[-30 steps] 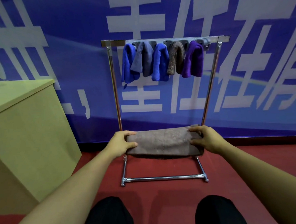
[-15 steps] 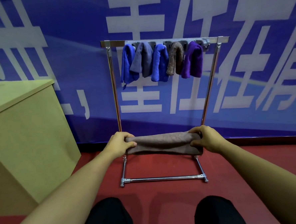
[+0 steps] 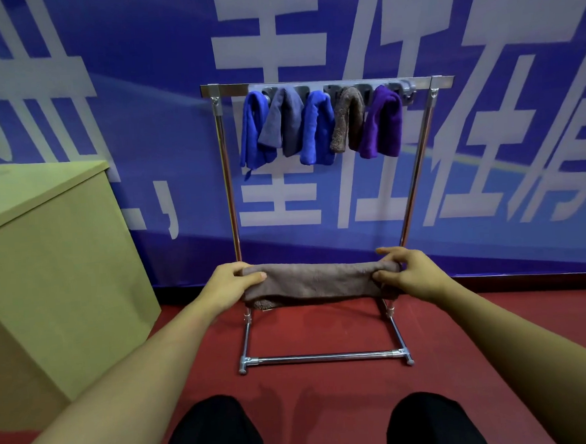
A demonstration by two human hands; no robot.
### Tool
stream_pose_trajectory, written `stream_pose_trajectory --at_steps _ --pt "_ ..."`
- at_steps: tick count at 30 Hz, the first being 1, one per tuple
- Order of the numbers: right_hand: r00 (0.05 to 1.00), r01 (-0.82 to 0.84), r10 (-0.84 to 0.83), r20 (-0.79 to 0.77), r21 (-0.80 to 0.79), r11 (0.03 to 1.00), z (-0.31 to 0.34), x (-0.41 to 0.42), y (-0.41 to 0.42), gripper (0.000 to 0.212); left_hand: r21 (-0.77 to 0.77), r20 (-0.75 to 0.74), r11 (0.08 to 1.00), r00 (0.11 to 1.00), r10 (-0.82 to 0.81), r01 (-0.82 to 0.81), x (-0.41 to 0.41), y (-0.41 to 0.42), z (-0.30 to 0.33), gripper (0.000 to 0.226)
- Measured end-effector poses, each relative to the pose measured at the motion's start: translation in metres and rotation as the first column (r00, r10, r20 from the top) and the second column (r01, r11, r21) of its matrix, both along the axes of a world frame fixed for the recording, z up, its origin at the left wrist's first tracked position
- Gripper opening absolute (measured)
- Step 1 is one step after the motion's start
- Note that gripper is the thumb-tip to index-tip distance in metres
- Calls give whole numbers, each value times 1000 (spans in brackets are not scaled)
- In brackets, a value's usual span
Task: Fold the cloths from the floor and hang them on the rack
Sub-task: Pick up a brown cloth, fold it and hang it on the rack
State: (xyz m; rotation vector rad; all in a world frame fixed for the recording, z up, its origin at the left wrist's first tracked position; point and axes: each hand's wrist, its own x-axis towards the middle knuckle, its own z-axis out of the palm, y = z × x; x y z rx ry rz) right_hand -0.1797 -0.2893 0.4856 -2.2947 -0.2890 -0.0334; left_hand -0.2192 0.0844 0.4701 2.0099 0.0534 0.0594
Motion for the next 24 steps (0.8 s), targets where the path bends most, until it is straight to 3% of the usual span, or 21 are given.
stream_pose_trajectory --at_steps 2,7,9,13,16,19,21,24 --pt "999 -6 6 -35 -1 1000 2 -2 3 13 49 29 999 999 17 -18 1 -2 1 4" --pt "997 -77 78 17 -57 995 7 -7 7 31 193 -11 970 989 -150 149 -1 -9 4 41" --pt "997 -67 68 35 -26 997 8 -8 10 30 274 -39 933 972 -233 234 -3 -12 5 43" --pt "996 -50 56 70 -90 995 8 -5 12 29 494 -108 774 911 -397 396 -4 -23 11 26" --pt "992 -52 78 103 -235 971 9 -7 14 43 608 -235 614 853 -466 503 -5 -34 18 46" --pt "972 -41 150 181 -500 865 14 -13 20 42 686 -300 503 834 -463 526 -7 -45 21 59" --pt "969 -91 197 148 -529 844 17 -15 23 35 702 -272 519 857 -439 488 -9 -50 20 58" --pt "971 -151 217 97 -453 879 19 -17 23 26 689 -149 616 906 -395 382 -6 -55 17 43"
